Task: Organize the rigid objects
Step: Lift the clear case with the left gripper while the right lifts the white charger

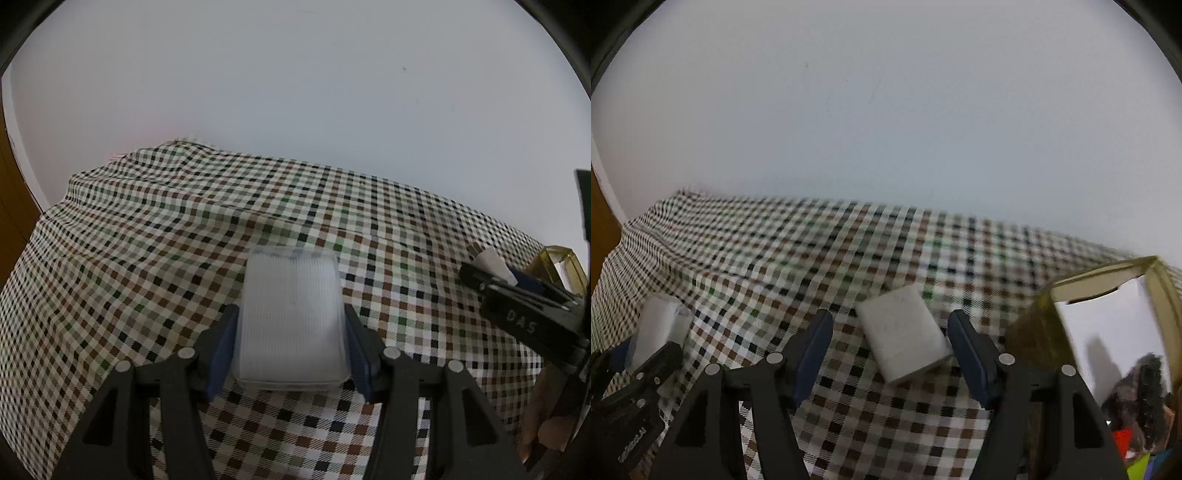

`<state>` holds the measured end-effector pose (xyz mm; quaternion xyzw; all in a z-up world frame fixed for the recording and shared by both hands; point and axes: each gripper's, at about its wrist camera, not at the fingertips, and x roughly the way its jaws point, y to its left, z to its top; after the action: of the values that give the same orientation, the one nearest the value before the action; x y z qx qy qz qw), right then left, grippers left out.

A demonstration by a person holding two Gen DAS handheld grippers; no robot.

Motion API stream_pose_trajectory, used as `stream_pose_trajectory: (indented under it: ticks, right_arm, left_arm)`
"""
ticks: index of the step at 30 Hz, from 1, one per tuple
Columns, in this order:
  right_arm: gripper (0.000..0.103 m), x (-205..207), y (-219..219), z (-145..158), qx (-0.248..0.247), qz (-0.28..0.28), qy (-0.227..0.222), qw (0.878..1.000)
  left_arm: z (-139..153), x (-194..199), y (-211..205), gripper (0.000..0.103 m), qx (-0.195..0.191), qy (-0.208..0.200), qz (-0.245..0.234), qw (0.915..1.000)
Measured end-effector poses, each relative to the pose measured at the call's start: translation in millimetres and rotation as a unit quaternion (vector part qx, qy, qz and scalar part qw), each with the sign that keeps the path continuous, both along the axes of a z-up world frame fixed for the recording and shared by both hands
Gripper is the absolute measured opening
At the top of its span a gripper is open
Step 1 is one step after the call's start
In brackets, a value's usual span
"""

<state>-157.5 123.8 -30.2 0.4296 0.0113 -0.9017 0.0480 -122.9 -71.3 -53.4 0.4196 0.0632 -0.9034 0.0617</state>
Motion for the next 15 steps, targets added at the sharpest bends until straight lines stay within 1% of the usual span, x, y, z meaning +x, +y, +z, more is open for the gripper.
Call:
stream_pose_trajectory:
  ticks: [2, 3, 4, 6, 8, 11, 12, 13, 15]
  right_arm:
    - [0.063, 2.4, -0.7, 1.0, 0.003, 0.0, 0.002, 1.0]
    - [0.056, 5.9, -0.3, 2.3, 0.011, 0.001, 0.004, 1.0]
    - [0.046, 8.9, 0.2, 3.5, 0.01, 0.005, 0.006, 1.0]
    - [0.04, 11.9, -1.8, 4.5, 0.011, 0.014, 0.008, 1.0]
    - [0.04, 14.4, -2.1, 4.5, 0.012, 0.015, 0.008, 1.0]
    - [0.04, 19.2, 2.4, 4.6, -0.001, 0.014, 0.009, 1.0]
    - [0.04, 13.7, 3.9, 5.4, -0.009, 0.016, 0.009, 1.0]
    - [0.04, 14.8, 1.7, 11.3, -0.022, 0.016, 0.009, 1.0]
    - [0.04, 20.7, 3.8, 12.4, -0.05, 0.018, 0.011, 0.999]
  left_arm:
    - [0.1, 0.0, 0.2, 0.054, 0.0, 0.0, 0.0, 1.0]
    - [0.2, -0.1, 0.2, 0.054, -0.001, 0.0, 0.0, 1.0]
    - [0.3, -0.3, 0.0, 0.054, -0.001, 0.0, 0.0, 1.0]
    - [0.4, 0.0, 0.5, 0.054, -0.001, 0.0, 0.0, 1.0]
    - [0.4, 0.1, 0.6, 0.054, -0.001, 0.0, 0.0, 1.0]
    - [0.3, 0.2, 0.6, 0.054, -0.001, 0.0, 0.001, 1.0]
    - [0.3, 0.2, 0.6, 0.054, -0.001, 0.0, 0.0, 1.0]
    - [0.3, 0.1, 0.5, 0.054, -0.001, 0.0, 0.0, 1.0]
    - [-0.1, -0.3, 0.3, 0.054, -0.002, 0.0, 0.0, 1.0]
